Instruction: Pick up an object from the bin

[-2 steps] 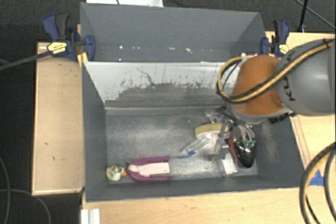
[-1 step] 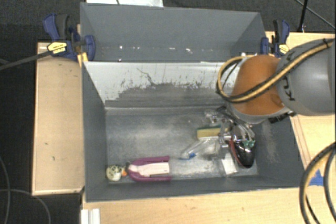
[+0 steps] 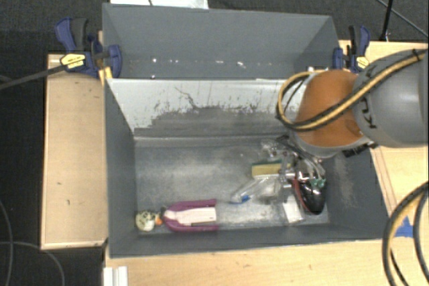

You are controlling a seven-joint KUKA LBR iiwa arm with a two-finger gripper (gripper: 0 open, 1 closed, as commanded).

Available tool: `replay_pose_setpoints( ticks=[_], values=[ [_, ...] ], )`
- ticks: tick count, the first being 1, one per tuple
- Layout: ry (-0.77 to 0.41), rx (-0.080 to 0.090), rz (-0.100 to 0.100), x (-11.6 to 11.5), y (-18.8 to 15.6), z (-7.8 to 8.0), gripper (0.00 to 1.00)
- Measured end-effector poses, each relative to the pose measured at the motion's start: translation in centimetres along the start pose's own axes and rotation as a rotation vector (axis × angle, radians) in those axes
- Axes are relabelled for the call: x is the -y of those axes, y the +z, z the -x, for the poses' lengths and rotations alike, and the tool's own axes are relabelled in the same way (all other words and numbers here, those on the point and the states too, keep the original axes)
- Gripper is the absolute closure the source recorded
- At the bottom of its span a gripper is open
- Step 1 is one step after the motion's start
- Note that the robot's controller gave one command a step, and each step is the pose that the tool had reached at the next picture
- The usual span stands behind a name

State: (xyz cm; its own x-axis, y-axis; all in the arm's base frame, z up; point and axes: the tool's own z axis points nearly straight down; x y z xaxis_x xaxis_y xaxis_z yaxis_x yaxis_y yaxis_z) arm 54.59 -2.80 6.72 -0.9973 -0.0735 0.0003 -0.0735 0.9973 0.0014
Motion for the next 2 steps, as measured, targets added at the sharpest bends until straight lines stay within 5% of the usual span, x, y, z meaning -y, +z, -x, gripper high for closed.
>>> replay_pose_setpoints(
  ticks=[2],
  values=[
    [0.003, 0.003, 0.001, 0.00, -0.08, 0.11, 0.00]
  ],
)
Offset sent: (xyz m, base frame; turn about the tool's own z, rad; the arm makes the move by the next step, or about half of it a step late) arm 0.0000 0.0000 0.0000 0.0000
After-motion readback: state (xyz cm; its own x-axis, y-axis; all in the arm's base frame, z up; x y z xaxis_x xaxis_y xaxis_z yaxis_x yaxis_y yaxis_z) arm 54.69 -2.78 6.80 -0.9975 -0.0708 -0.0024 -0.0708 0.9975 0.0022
